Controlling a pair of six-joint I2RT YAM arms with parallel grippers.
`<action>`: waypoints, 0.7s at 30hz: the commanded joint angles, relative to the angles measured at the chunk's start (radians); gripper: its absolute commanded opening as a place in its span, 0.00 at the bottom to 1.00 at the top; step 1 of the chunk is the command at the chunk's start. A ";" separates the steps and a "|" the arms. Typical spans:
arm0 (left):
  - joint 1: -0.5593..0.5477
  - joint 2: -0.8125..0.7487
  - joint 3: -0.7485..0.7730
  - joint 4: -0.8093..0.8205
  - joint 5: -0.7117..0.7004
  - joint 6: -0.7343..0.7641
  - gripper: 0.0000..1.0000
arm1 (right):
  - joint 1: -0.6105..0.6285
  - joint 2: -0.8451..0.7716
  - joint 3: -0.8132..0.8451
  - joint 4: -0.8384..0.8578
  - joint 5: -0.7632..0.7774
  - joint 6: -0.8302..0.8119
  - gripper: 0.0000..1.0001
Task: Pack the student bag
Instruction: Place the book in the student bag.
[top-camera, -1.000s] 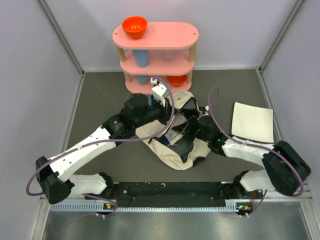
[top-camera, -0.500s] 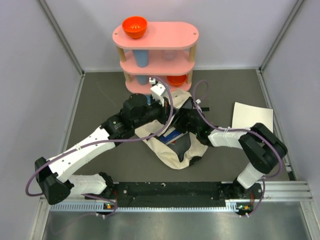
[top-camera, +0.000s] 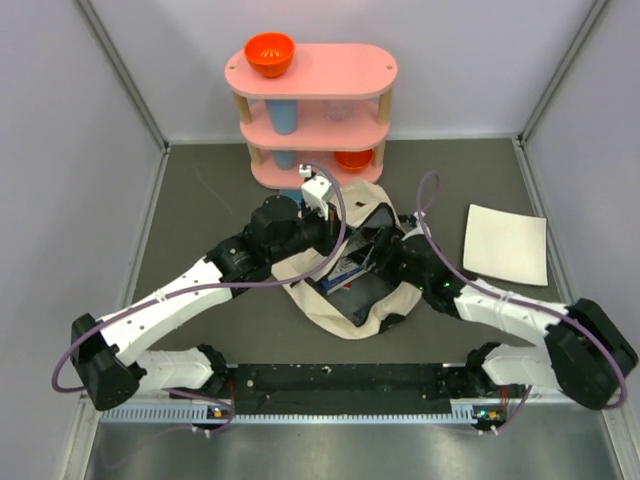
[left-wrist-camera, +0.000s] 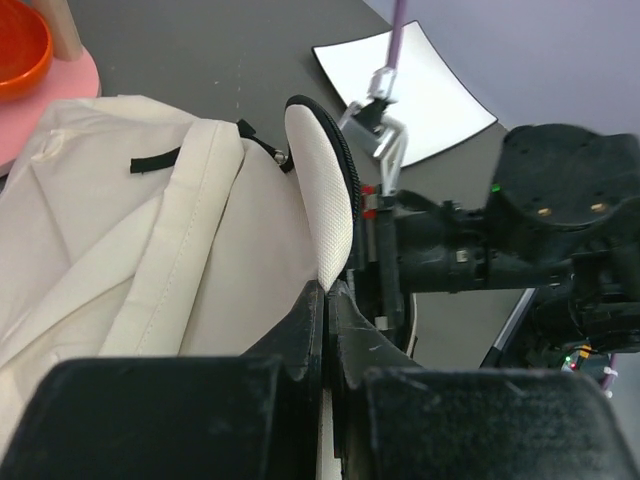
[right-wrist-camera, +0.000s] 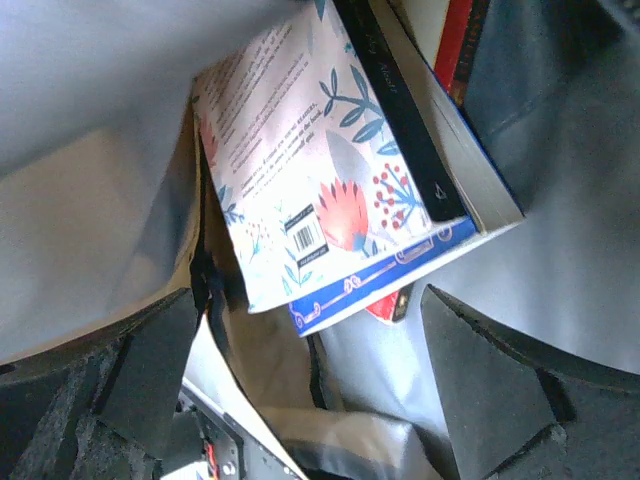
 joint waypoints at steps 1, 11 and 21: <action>-0.004 -0.044 -0.014 0.074 -0.030 -0.027 0.00 | 0.005 -0.166 -0.020 -0.160 0.083 -0.122 0.92; -0.004 0.011 -0.029 0.057 0.005 -0.063 0.00 | 0.005 -0.552 -0.043 -0.516 0.247 -0.148 0.91; -0.004 0.143 -0.023 -0.028 0.228 -0.079 0.06 | 0.002 -0.778 -0.022 -0.668 0.505 -0.187 0.91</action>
